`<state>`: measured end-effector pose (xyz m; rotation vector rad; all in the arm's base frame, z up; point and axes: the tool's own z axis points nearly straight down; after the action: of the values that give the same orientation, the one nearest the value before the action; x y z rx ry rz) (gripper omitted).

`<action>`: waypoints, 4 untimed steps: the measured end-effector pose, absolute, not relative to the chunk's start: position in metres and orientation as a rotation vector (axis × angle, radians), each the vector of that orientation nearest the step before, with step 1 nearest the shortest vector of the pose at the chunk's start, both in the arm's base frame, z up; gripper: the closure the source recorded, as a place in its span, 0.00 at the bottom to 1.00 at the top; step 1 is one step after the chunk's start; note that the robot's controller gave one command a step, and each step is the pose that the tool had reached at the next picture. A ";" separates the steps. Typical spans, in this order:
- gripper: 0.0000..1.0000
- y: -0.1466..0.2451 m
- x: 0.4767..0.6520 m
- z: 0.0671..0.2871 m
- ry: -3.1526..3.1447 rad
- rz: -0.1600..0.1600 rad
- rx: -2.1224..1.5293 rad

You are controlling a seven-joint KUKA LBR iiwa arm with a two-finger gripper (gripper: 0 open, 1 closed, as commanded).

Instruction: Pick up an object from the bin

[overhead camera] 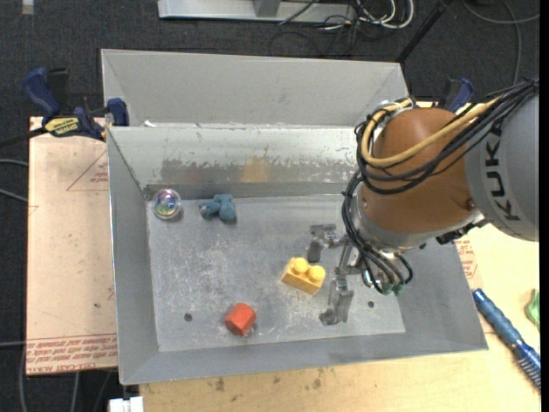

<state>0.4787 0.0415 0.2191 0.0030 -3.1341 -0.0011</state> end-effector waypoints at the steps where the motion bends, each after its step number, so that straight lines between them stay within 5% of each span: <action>1: 0.00 0.017 0.549 0.071 -3.129 -0.001 -0.231; 2: 1.00 0.017 0.550 0.075 -3.133 -0.003 -0.232; 3: 1.00 0.022 0.544 0.176 -3.142 -0.004 -0.238; 4: 1.00 0.018 0.558 0.268 -3.145 -0.004 -0.243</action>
Offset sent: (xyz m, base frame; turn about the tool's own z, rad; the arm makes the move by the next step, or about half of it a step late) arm 0.0708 -0.0249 -0.1434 0.1500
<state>0.5580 0.0175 0.2681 -0.2426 -3.1447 -0.0037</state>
